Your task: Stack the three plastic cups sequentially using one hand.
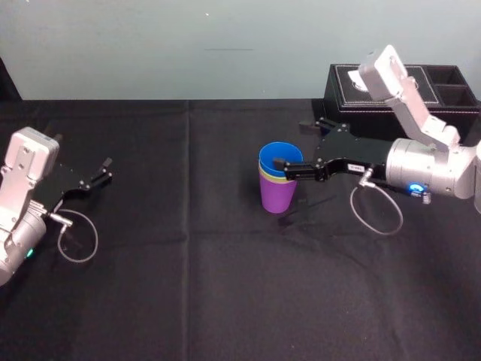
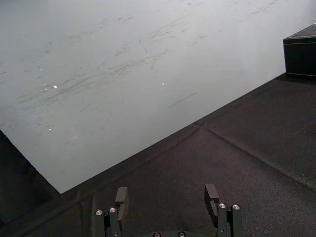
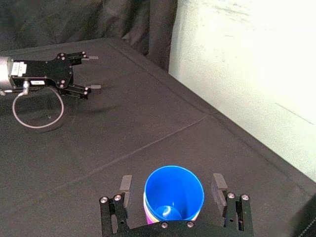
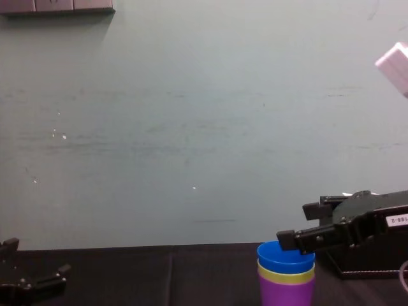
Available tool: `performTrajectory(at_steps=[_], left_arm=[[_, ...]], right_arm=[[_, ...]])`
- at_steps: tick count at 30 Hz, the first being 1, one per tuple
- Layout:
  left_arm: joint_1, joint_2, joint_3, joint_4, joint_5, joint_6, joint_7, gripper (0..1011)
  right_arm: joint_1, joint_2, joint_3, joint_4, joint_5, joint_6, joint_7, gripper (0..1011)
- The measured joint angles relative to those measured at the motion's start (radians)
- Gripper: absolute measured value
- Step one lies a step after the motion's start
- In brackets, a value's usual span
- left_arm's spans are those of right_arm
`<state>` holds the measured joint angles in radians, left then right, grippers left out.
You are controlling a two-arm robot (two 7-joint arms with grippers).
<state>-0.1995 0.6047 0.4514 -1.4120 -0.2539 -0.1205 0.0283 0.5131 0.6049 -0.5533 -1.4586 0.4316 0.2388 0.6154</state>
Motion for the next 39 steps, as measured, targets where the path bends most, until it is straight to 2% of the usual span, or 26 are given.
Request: performTrajectory(at_steps=[7, 13, 22, 29, 39], left_arm=[[0.000, 0.000, 0.000, 0.000, 0.000, 0.000, 0.000, 1011], [0.000, 0.000, 0.000, 0.000, 0.000, 0.000, 0.000, 1011], [0.000, 0.000, 0.000, 0.000, 0.000, 0.000, 0.000, 1012], [0.000, 0.000, 0.000, 0.000, 0.000, 0.000, 0.000, 1012], [0.000, 0.000, 0.000, 0.000, 0.000, 0.000, 0.000, 1012]], right_arm=[[-0.041, 0.024, 0.044, -0.048, 0.021, 0.001, -0.036, 1003], [-0.094, 0.040, 0.106, -0.079, 0.050, 0.000, -0.092, 1003], [-0.171, 0.047, 0.183, -0.088, 0.068, -0.016, -0.173, 1003], [-0.218, 0.041, 0.225, -0.074, 0.053, -0.032, -0.221, 1003], [-0.254, 0.028, 0.245, -0.025, 0.002, -0.050, -0.254, 1003]])
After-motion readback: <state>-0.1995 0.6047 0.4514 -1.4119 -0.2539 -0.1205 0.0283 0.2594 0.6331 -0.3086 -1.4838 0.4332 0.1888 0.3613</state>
